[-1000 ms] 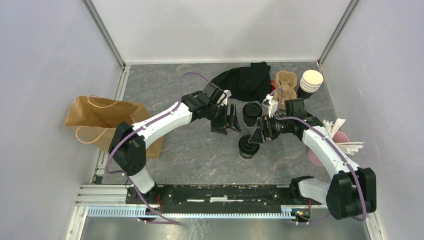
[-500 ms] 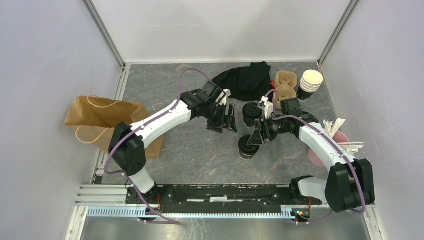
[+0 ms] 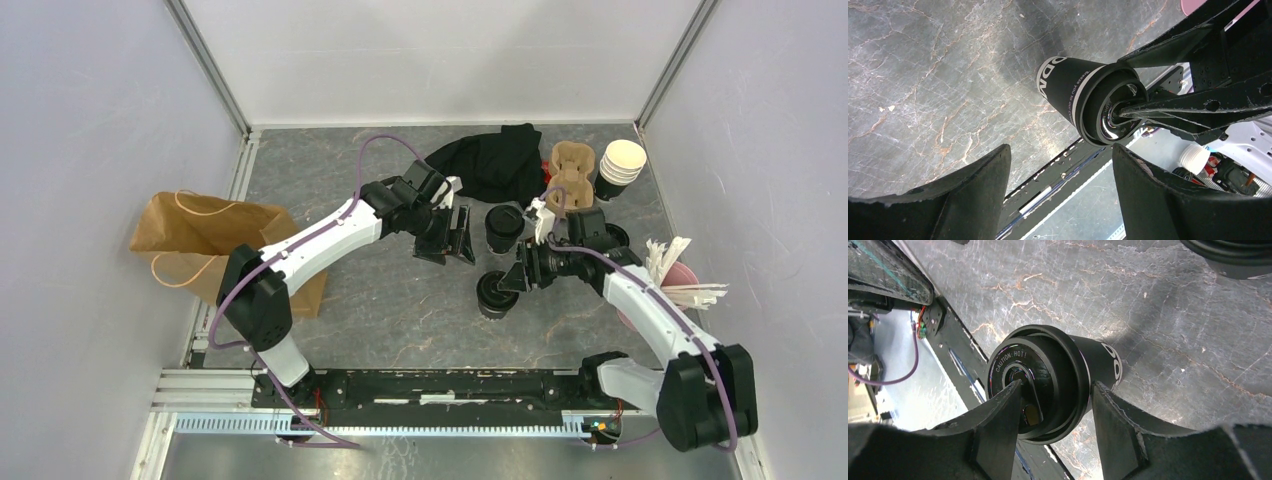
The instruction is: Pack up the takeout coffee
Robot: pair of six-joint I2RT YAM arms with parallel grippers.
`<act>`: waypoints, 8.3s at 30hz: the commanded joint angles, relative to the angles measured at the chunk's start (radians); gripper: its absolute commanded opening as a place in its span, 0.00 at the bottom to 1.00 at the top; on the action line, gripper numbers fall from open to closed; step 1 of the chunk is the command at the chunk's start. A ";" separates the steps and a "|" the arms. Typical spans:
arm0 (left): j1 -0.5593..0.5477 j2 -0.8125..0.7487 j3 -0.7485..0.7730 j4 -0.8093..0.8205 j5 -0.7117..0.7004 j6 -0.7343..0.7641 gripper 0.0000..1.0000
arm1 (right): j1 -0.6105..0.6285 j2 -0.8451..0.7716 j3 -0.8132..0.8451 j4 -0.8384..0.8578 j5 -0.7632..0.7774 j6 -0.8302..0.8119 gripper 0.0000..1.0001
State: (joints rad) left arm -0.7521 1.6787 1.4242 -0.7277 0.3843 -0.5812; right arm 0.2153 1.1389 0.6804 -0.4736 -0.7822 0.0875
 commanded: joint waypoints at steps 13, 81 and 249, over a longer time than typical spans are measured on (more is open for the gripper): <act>0.020 0.070 0.075 0.066 0.104 -0.036 0.78 | 0.014 -0.385 -0.266 0.248 0.566 0.572 0.53; -0.067 0.070 -0.349 0.705 0.229 -0.734 0.53 | 0.057 -0.565 -0.373 0.328 0.605 0.731 0.53; -0.013 0.379 -0.112 0.172 0.150 0.023 0.51 | -0.291 -0.077 -0.596 0.517 0.000 0.360 0.50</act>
State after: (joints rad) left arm -0.7601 1.9495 1.4143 -0.4778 0.7273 -0.6010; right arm -0.0883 0.9928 0.2630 0.1333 -0.9272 0.5770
